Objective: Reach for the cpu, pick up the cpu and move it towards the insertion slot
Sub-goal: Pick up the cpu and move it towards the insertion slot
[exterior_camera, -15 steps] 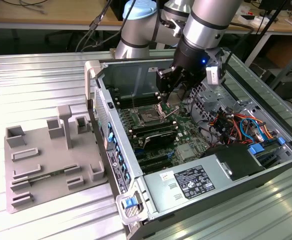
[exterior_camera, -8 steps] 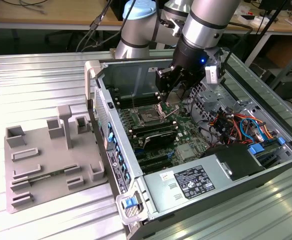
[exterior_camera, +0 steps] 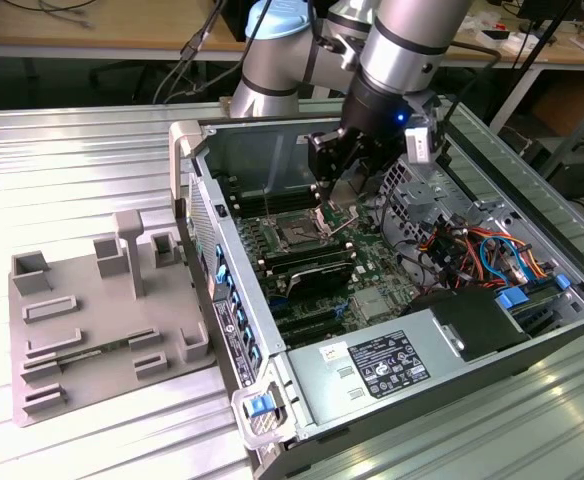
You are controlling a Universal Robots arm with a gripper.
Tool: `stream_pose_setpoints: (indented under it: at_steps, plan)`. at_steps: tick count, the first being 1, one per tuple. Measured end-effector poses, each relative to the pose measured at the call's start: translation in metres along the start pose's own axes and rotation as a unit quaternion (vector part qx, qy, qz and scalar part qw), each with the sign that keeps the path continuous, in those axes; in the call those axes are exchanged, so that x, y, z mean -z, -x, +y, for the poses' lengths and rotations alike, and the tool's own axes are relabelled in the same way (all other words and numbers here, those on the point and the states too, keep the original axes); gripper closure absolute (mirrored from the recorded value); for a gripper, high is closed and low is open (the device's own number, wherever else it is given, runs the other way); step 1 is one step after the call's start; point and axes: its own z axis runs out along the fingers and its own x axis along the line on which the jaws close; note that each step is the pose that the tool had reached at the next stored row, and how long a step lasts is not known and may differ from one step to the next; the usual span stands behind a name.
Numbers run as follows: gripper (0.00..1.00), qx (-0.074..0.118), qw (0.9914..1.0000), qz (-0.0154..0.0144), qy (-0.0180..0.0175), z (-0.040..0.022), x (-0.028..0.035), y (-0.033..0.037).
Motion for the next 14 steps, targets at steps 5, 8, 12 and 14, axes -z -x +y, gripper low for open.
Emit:
stream_pose_setpoints:
  at_steps: [5, 8, 12, 14]
  plan:
    - [0.45, 0.000, 1.00000, 0.0000, -0.0001, 0.0035, -0.0001, 0.0007]
    - [0.45, 0.000, 1.00000, 0.0000, 0.0002, 0.0037, -0.0001, 0.0009]
    - [0.45, 0.000, 1.00000, 0.0000, 0.0007, 0.0037, -0.0001, 0.0010]
    - [0.45, 0.000, 1.00000, 0.0000, 0.0007, 0.0037, -0.0001, 0.0010]
